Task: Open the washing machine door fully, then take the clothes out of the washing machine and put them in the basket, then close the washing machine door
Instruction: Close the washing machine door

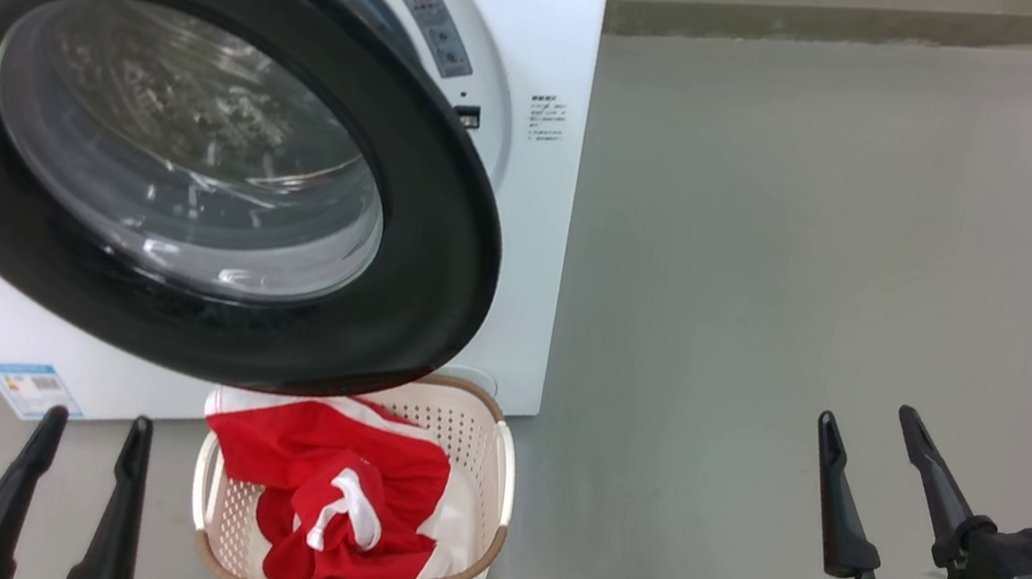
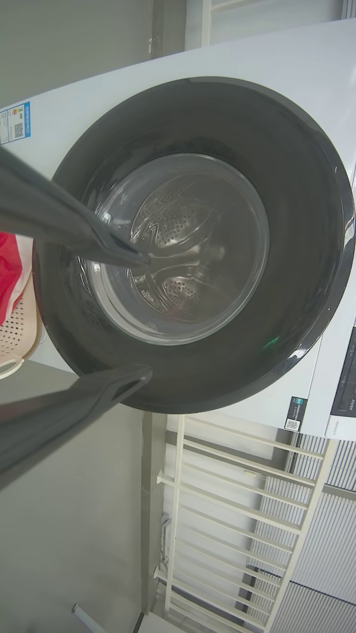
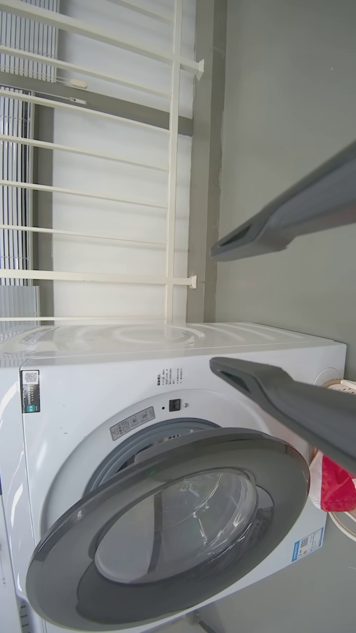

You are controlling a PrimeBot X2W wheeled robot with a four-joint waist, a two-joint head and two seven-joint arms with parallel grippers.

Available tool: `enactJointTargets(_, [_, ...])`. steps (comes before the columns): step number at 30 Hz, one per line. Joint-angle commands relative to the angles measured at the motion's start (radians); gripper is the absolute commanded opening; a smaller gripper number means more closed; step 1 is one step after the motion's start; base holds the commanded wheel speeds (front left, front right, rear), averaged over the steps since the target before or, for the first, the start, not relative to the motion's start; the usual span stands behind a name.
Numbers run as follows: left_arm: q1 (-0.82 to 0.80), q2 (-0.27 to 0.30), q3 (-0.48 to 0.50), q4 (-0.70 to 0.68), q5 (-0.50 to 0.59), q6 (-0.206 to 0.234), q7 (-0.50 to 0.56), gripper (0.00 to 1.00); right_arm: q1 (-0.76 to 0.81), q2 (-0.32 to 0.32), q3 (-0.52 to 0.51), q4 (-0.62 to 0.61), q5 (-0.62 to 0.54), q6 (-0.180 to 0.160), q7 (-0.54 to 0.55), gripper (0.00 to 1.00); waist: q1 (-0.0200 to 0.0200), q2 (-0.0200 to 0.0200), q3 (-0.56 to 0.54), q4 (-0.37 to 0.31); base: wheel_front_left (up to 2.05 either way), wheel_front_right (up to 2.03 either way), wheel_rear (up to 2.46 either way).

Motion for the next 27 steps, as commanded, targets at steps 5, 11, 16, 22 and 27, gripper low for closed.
enactJointTargets(5, [0.018,0.006,0.064,-0.03,0.041,-0.004,-0.012,1.0,0.005,-0.004,0.023,-0.032,-0.012,0.005,-0.006,1.0,0.0,0.0,-0.028,-0.021,0.0,0.0,0.0])
enactJointTargets(11, [0.054,-0.002,0.072,-0.011,0.049,-0.023,-0.012,1.0,0.03,-0.004,0.045,-0.04,0.007,0.005,-0.006,1.0,0.0,0.0,-0.038,-0.031,0.0,0.0,0.0])
enactJointTargets(16, [0.053,-0.002,0.075,0.002,0.052,-0.032,-0.012,1.0,0.033,-0.004,0.062,-0.037,0.012,0.005,-0.006,1.0,0.0,0.0,-0.04,-0.036,0.0,0.0,0.0])
enactJointTargets(22, [0.048,-0.01,0.087,0.006,0.053,-0.038,-0.012,1.0,0.033,-0.004,0.067,-0.034,0.016,0.005,-0.006,1.0,0.0,0.0,-0.036,-0.042,0.0,0.0,0.0])
enactJointTargets(27, [0.041,-0.014,0.087,0.005,0.062,-0.042,-0.012,1.0,0.032,-0.004,0.069,-0.029,0.022,0.005,-0.006,0.44,0.0,0.0,-0.029,-0.041,0.0,0.0,0.0])
